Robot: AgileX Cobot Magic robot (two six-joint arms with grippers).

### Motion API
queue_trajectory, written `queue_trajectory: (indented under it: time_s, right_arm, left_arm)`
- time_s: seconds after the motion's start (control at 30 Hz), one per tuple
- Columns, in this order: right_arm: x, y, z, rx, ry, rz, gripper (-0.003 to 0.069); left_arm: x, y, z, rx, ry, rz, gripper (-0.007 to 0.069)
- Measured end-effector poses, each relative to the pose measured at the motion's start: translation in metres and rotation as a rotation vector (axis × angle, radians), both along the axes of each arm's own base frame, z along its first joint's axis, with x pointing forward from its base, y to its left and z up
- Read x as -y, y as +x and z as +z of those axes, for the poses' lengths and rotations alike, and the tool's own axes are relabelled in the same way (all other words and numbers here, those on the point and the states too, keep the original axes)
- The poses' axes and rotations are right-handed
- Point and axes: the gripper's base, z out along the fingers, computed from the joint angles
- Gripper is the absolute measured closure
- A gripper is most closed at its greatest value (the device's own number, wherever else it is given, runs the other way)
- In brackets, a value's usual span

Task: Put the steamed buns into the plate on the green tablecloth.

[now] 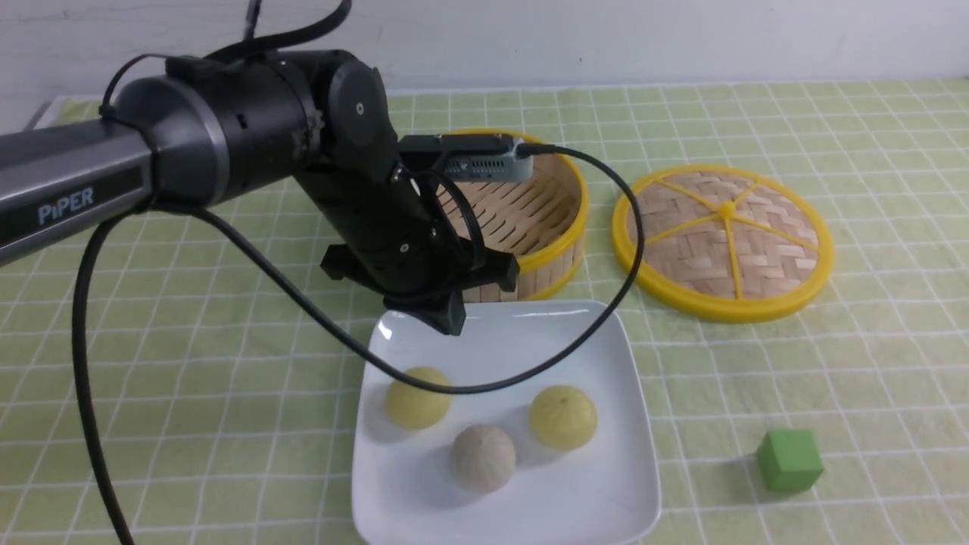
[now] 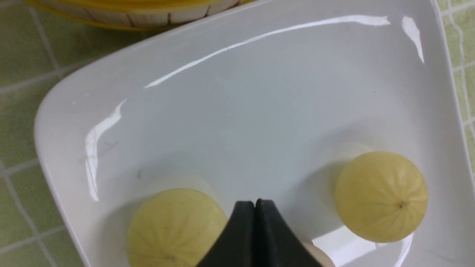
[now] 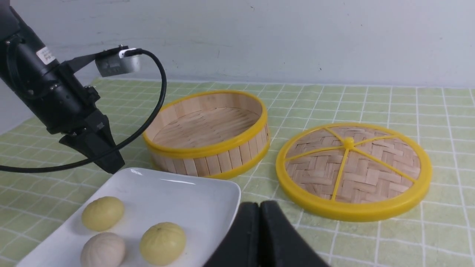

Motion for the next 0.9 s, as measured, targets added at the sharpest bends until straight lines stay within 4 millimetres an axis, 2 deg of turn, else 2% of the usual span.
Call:
queue_trajectory:
  time_s: [0.37, 0.6, 0.77, 0.8, 0.87, 0.9]
  right_arm:
    - [0.001, -0.002, -0.003, 0.001, 0.001, 0.000, 0.0641]
    - [0.008, -0.004, -0.038, -0.025, -0.010, -0.124, 0.0633]
    - [0.018, 0.001, -0.085, -0.123, -0.034, -0.324, 0.0626]
    - [0.018, 0.001, -0.087, -0.127, -0.035, -0.330, 0.0626]
    - [0.021, 0.002, -0.104, -0.188, -0.046, -0.382, 0.0622]
    - [0.021, 0.002, -0.105, -0.193, -0.047, -0.386, 0.0621]
  left_arm:
    - [-0.002, 0.001, 0.000, 0.022, 0.030, -0.017, 0.0622]
    - [-0.005, -0.002, 0.005, 0.026, 0.046, -0.026, 0.0622]
    - [-0.019, -0.019, 0.048, 0.120, 0.057, -0.042, 0.0622]
    - [-0.020, -0.020, 0.050, 0.124, 0.059, -0.043, 0.0622]
    - [-0.031, -0.035, 0.078, 0.186, 0.065, -0.049, 0.0622]
    - [-0.032, -0.036, 0.080, 0.190, 0.066, -0.049, 0.0622]
